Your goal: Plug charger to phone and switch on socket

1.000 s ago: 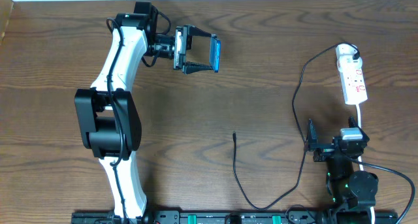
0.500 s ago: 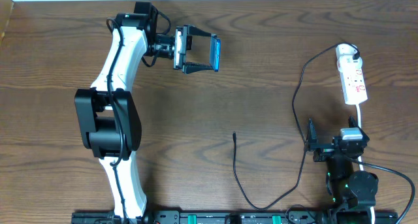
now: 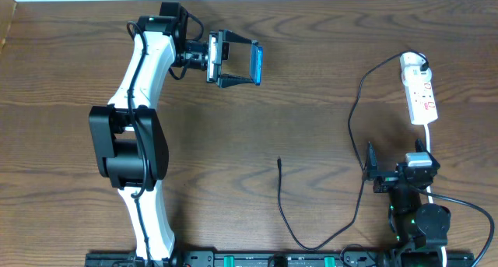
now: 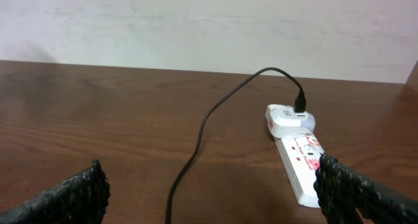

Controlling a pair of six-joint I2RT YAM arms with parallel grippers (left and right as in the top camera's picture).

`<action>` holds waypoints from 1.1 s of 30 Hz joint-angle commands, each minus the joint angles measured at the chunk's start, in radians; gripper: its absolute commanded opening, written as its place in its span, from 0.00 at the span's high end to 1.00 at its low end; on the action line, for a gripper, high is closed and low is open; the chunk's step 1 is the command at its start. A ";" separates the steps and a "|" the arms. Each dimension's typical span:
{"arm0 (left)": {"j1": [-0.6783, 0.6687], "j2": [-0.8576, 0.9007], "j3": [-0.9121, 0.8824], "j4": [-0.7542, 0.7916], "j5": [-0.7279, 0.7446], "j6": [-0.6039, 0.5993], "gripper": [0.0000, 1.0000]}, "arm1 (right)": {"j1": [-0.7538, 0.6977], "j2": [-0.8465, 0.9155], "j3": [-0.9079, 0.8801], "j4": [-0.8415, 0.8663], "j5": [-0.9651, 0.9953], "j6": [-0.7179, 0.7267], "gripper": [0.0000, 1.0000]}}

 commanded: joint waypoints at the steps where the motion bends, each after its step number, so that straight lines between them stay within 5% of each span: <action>1: 0.005 -0.034 0.026 -0.005 0.056 -0.002 0.93 | 0.005 -0.003 -0.002 -0.005 0.005 -0.012 0.01; 33: 0.004 -0.034 0.026 -0.005 0.043 -0.002 0.93 | 0.005 -0.003 -0.002 -0.005 0.004 -0.012 0.01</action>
